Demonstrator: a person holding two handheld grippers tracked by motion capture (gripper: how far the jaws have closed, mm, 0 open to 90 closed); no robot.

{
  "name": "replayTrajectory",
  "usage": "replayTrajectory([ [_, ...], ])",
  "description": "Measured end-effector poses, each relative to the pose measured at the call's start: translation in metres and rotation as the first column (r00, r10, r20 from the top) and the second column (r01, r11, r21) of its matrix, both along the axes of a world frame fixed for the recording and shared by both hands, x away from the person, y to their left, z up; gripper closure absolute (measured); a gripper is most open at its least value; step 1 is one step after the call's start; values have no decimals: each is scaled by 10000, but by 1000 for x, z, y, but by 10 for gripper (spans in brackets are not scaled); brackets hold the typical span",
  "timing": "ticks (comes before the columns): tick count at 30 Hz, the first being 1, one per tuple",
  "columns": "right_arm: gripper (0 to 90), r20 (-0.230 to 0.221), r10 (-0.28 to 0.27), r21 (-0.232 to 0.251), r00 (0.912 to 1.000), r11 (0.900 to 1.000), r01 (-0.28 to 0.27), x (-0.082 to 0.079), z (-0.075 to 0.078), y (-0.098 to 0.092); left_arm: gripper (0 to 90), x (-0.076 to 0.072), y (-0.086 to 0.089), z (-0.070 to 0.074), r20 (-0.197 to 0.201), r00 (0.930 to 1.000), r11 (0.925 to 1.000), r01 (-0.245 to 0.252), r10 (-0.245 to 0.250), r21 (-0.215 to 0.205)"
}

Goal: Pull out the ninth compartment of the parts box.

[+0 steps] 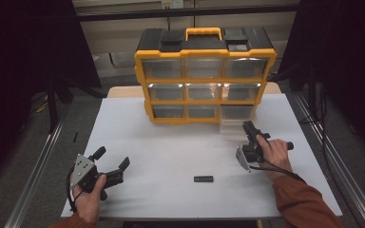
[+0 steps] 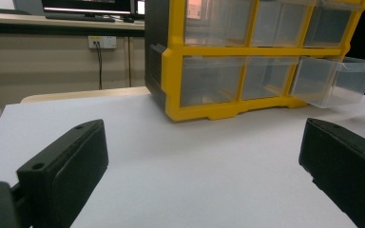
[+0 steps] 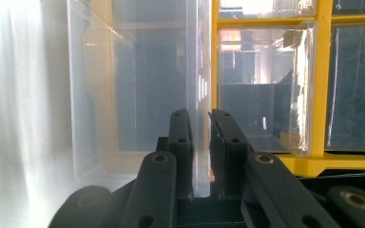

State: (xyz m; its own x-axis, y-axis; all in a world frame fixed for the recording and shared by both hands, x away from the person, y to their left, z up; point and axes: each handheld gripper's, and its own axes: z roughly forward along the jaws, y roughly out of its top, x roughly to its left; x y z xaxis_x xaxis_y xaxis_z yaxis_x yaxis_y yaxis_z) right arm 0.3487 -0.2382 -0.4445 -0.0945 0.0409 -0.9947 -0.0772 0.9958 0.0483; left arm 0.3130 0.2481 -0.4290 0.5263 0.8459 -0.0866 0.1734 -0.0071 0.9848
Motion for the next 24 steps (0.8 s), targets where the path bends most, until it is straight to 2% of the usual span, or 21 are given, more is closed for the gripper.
replayTrajectory([
  [13, 805, -124, 12, 57, 9999, 10000, -12, -6, 1, -1, 24, 0, 0, 0, -13, 10000, 10000, 8, -8, 15],
  [18, 805, 33, 134, 40, 9999, 9999, -134, -7, 1, -2, 24, 0, 0, 0, -13, 10000, 10000, -4, 4, 2],
  [21, 803, -100, 27, 181, 9999, 9998, -25, -8, 1, -2, 24, 0, 0, 0, 7, 10000, 10000, -5, 5, -2],
  [24, 801, -115, 192, 118, 9997, 9997, -191, -7, 1, -2, 24, 0, 0, 0, -15, 10000, 10000, -3, 3, 30],
])
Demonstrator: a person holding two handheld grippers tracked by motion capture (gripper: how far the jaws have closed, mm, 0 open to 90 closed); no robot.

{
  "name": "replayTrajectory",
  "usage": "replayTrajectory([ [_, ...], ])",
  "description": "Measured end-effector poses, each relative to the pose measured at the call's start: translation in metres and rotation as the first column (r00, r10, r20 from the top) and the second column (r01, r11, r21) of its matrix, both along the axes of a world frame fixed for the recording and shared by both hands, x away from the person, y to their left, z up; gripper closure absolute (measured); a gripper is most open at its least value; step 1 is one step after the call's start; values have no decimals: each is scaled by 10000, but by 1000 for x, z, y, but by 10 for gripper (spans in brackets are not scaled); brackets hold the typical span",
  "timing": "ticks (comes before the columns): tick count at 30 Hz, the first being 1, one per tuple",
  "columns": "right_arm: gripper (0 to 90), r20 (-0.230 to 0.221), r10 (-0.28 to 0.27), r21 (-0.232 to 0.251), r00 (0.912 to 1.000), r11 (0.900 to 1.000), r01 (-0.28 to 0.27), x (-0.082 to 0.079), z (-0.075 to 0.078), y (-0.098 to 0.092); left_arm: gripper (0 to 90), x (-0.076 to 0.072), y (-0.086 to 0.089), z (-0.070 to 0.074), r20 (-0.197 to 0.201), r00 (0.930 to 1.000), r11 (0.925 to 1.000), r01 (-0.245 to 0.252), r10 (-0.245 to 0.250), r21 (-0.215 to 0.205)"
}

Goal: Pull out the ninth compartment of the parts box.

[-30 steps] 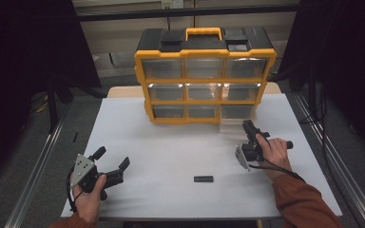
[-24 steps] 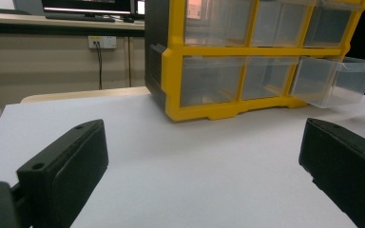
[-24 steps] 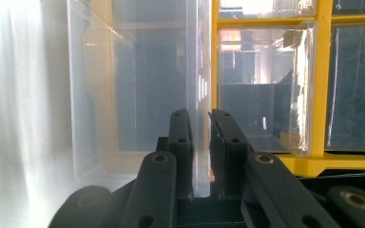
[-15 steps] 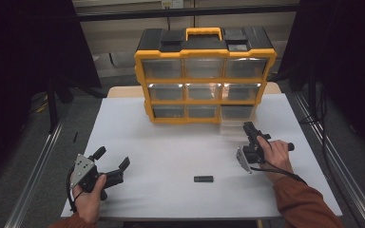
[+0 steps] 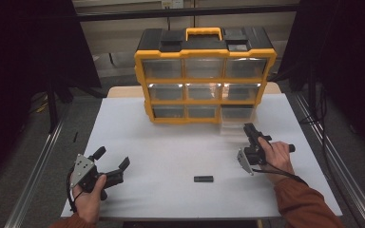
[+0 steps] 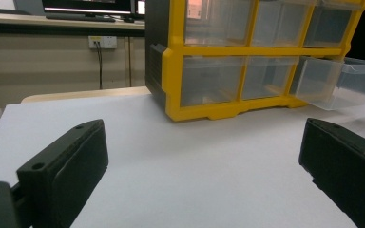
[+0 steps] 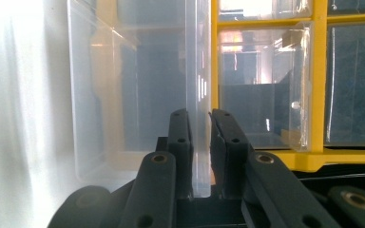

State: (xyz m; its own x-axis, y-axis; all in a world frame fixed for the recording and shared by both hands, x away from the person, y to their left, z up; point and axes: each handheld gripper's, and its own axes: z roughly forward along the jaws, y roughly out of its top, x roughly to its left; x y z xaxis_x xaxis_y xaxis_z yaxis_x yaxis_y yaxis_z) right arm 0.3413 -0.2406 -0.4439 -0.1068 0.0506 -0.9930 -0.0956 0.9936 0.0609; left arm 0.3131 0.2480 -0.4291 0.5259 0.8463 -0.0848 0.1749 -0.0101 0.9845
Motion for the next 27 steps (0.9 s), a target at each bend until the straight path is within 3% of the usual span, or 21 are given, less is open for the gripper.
replayTrajectory([
  [15, 791, -165, 12, 21, 9999, 10000, -11, 0, -2, 0, 24, 0, 0, 0, 9, 10000, 10000, -10, 10, -48],
  [24, 776, -281, 34, 499, 9996, 9988, -20, 1, -2, 0, 24, 0, 0, 0, 23, 10000, 10000, 14, -14, -48],
  [27, 761, -386, -11, 948, 9993, 9955, 48, 1, -1, -1, 24, 0, 0, 0, 6, 10000, 10000, -8, 8, -55],
])
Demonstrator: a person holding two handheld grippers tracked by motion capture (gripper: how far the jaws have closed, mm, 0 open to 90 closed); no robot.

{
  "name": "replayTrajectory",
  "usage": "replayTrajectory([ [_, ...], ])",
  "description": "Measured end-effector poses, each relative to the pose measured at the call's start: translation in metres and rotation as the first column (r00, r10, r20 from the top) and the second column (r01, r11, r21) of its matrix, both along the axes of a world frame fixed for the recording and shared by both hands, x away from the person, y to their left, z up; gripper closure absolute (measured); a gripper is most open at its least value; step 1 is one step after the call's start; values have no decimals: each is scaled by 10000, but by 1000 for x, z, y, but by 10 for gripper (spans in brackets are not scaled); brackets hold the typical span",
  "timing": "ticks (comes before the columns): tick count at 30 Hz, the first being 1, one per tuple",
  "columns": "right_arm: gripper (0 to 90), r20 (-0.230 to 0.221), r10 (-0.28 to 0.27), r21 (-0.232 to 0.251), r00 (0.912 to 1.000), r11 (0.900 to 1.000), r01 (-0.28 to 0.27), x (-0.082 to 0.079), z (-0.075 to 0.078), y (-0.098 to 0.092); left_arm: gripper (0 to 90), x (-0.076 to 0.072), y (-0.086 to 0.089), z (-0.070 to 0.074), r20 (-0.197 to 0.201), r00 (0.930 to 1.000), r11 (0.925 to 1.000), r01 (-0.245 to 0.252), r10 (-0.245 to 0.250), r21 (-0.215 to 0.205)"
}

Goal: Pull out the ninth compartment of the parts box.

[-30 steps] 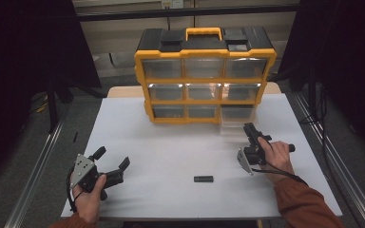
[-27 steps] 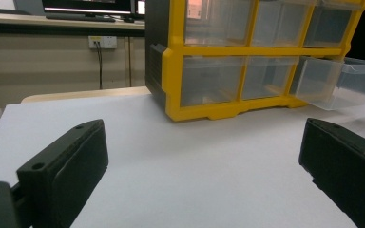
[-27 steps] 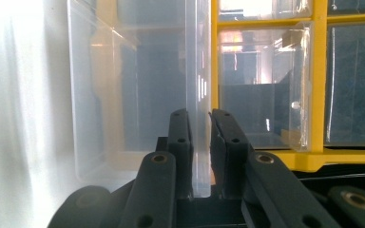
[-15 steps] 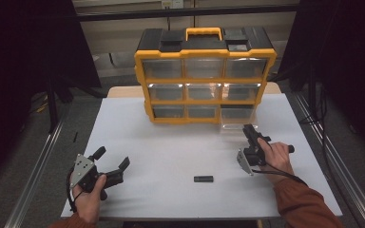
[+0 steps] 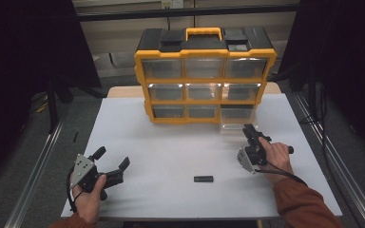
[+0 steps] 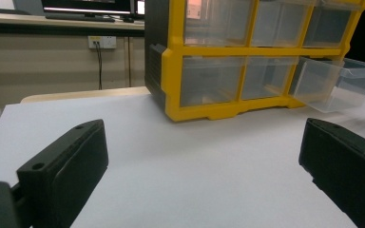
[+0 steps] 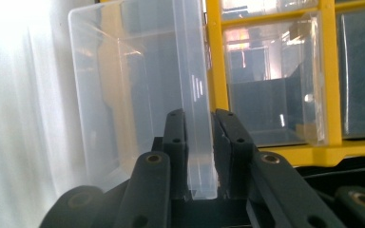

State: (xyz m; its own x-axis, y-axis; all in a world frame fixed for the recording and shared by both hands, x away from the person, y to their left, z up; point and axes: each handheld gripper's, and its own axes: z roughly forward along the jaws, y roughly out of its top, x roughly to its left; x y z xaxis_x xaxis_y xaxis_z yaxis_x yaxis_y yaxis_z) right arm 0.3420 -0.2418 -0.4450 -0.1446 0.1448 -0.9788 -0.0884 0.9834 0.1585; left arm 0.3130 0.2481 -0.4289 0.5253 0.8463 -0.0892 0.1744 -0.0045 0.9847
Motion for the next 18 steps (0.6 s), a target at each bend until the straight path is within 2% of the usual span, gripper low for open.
replayTrajectory([
  [5, 633, -241, -220, 866, 9995, 9959, 240, 1, 0, -1, 24, 0, 0, 0, 10, 10000, 10000, 7, -7, -36],
  [7, 605, -313, -306, 1377, 9990, 9899, 346, 1, 2, -3, 24, 0, 1, 0, 15, 10000, 10000, -1, 1, 69],
  [9, 552, -379, -311, 1906, 9988, 9809, 378, 2, 3, -4, 24, 0, 0, 0, 32, 10000, 10000, -14, 14, -15],
  [12, 459, -550, -359, 2631, 9978, 9635, 492, 2, 5, -5, 24, 0, 0, 0, 33, 10000, 10000, -18, 18, -11],
  [15, 372, -704, -391, 3547, 9968, 9330, 616, 3, 7, -7, 29, 0, 1, 0, 54, 10000, 10000, -26, 26, 59],
  [18, 304, -847, -358, 4249, 9958, 9026, 686, 3, 9, -9, 29, 0, 1, 0, 34, 10000, 10000, -11, 11, 31],
])
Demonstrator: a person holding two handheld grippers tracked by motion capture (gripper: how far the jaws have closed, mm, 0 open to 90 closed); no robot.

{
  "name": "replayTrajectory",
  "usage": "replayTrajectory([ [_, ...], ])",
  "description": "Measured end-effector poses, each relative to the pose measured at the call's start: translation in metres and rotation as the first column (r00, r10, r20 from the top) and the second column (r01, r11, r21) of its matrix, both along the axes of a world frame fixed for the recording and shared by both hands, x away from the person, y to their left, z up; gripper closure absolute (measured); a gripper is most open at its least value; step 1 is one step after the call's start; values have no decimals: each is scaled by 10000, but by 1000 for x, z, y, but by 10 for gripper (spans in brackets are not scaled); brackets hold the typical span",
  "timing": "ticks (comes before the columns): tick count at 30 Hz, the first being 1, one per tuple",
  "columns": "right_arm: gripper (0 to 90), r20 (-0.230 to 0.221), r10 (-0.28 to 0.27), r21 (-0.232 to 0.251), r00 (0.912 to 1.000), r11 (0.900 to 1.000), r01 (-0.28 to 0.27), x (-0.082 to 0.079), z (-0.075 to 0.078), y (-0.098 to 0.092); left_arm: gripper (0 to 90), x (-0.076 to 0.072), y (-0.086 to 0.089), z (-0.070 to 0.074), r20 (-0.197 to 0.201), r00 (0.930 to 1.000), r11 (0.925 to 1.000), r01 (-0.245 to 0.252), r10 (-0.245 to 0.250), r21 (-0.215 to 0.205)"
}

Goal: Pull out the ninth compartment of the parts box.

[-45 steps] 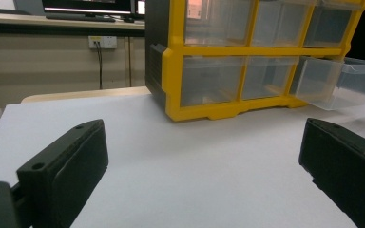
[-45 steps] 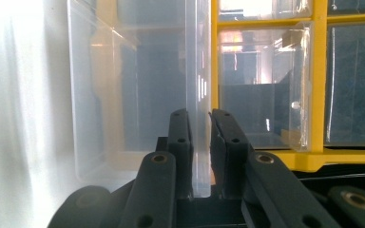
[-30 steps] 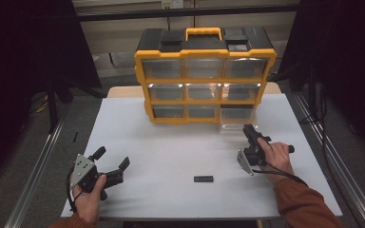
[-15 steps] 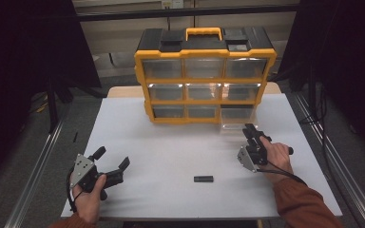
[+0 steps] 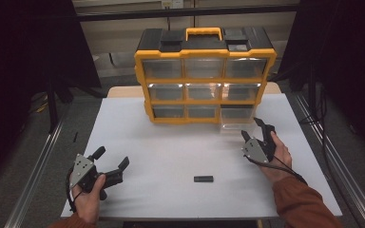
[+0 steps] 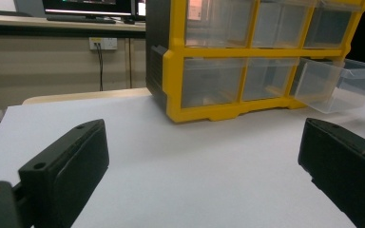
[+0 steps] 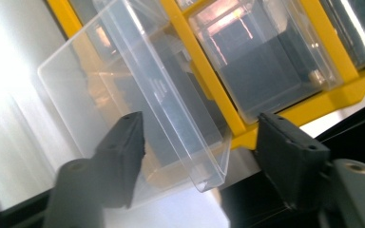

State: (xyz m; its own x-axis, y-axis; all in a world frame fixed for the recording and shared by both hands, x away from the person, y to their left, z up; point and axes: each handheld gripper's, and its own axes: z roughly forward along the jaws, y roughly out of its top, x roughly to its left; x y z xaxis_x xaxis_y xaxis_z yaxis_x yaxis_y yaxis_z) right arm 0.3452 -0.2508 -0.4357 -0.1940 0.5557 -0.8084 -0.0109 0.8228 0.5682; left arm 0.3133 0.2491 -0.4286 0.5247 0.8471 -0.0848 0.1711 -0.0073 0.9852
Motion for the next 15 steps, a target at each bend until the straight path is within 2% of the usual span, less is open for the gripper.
replayTrajectory([
  [4, 255, -164, 8, 551, 9999, 9985, 1, 0, 2, -1, 29, 0, 0, 0, -2, 10000, 10000, 29, -29, 24],
  [8, 182, -373, 37, 1478, 9993, 9890, 18, 0, 3, -2, 27, 0, 0, 0, 16, 10000, 10000, 28, -28, -39],
  [12, 145, -801, 116, 2509, 9967, 9680, 89, 1, 4, -5, 27, 0, 0, 0, -16, 10000, 10000, 14, -14, -57],
  [14, 140, -980, 220, 3043, 9949, 9525, 89, 3, 4, -6, 27, 0, 0, 0, 1, 10000, 10000, 4, -4, 25],
  [15, 135, -1083, 290, 3361, 9937, 9418, 92, 3, 4, -7, 27, -1, 0, 0, 19, 10000, 10000, 4, -4, 11],
])
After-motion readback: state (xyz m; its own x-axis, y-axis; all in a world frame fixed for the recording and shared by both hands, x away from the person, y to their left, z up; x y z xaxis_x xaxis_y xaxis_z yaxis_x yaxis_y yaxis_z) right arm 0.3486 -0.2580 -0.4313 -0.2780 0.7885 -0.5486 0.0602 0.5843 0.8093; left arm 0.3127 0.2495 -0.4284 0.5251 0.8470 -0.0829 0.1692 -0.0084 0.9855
